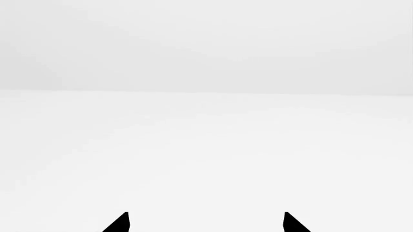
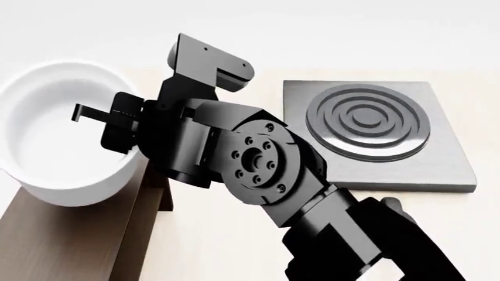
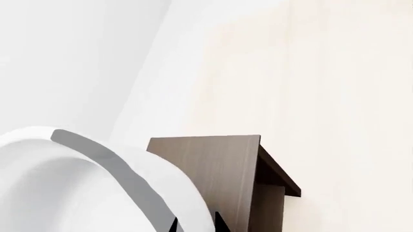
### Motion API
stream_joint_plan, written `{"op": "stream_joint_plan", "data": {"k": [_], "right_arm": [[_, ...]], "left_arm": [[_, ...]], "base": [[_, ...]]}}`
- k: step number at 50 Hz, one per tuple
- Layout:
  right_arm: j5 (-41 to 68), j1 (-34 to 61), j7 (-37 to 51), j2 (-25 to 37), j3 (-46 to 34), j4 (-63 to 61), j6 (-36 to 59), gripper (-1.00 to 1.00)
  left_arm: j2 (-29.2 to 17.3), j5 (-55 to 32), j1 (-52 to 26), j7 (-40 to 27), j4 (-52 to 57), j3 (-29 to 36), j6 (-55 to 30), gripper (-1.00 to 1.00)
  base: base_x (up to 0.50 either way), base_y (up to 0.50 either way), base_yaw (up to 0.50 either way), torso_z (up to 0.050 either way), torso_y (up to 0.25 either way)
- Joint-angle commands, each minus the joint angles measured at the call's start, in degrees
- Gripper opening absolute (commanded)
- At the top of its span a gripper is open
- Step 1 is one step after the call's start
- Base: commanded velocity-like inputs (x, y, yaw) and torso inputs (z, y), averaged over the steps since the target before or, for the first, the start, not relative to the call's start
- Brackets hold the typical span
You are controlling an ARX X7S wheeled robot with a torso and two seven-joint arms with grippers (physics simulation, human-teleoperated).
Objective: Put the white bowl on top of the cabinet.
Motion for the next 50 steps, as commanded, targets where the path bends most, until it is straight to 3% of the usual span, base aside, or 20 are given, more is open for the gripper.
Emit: {"op": "stream_joint_plan", "data": {"k": [1, 40, 41, 50], "right_arm": [[-0.97, 1.22, -2.18, -1.31, 1.91, 1.25, -1.82, -1.0], [5.14, 3.17, -5.68, -1.8, -6.85, 4.23, -5.66, -1.0], [5.29, 3.28, -5.7, -1.8, -7.05, 4.37, -5.7, 1.0], [6.61, 4.04, -6.32, -1.9, -8.98, 5.59, -6.19, 1.0]], "left_arm": [[1.12, 0.67, 0.15, 1.73, -0.19, -1.08, 0.78, 1.0], [0.88, 0.54, 0.15, 1.43, -0.29, -0.8, 0.94, 1.0], [0.9, 0.54, 0.21, 1.42, -0.2, -0.79, 0.97, 1.0], [0.94, 0.54, 0.41, 1.31, 0.04, -0.74, 1.0, 1.0]], "base": [[0.0, 0.0, 0.0, 0.0, 0.0], [0.0, 0.0, 0.0, 0.0, 0.001], [0.0, 0.0, 0.0, 0.0, 0.0], [0.0, 0.0, 0.0, 0.0, 0.0]]}}
